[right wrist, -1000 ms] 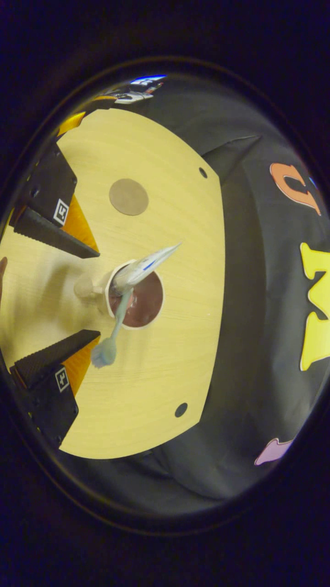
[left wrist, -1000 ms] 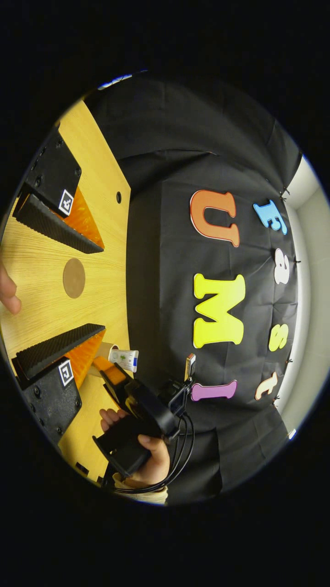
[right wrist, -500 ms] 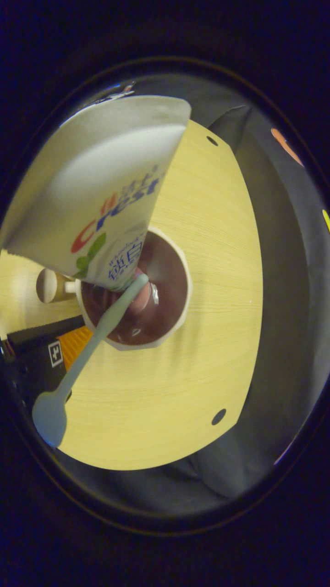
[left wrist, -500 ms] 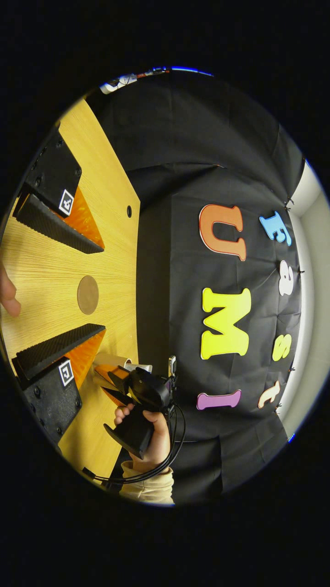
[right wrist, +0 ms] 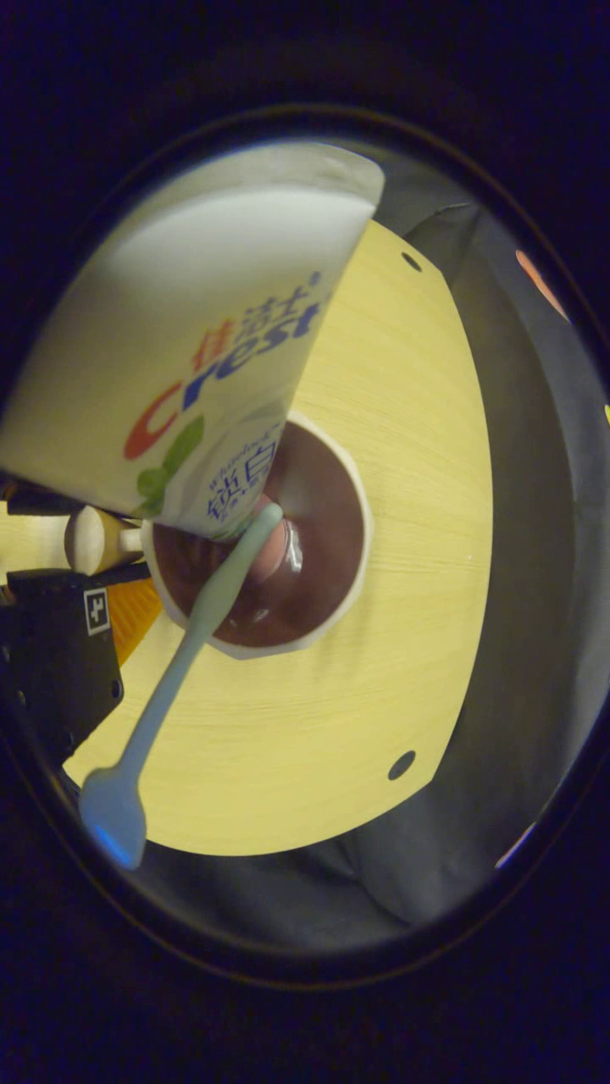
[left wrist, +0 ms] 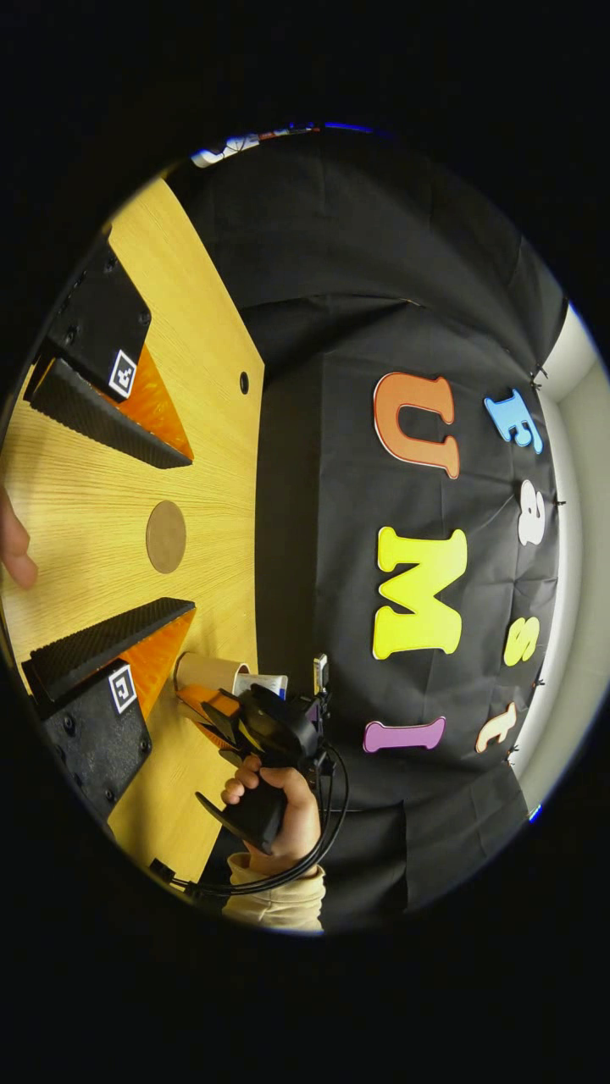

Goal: Put the toothbrush and toothpaste on the desktop into the cup, then pick up the cup and place it on the coaster on the desktop.

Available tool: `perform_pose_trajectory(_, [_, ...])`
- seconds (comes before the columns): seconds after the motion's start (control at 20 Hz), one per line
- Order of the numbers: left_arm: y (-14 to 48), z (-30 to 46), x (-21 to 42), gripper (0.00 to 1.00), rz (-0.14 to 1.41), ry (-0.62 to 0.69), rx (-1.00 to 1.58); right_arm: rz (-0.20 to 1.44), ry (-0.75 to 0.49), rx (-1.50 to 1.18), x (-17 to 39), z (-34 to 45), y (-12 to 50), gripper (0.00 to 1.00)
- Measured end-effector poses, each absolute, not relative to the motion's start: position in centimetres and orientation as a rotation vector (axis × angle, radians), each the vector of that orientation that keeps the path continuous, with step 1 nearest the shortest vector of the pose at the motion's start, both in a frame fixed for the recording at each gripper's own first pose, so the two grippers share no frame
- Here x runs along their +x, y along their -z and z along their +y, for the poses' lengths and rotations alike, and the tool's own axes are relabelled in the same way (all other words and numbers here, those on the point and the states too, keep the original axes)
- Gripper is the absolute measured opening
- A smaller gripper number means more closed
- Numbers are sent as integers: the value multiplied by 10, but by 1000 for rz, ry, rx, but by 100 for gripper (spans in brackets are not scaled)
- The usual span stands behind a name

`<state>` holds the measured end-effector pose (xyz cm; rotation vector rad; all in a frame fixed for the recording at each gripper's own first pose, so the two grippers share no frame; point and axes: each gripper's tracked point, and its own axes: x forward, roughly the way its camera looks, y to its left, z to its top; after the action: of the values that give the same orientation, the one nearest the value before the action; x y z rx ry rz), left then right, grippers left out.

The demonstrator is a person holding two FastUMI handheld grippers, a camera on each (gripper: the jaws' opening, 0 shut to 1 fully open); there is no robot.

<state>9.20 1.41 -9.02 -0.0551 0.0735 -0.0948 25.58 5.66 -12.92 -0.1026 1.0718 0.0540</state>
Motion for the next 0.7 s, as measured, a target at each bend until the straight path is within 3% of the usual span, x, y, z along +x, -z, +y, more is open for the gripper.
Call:
perform_pose_trajectory(0.3, [95, 26, 79, 98, 54, 86, -67, 1010, -121, -125, 245, 85, 96, 24])
perform_pose_trajectory(0.7, [102, 67, 57, 98, 28, 12, -69, 1022, -255, -213, 235, 185, 110, 23])
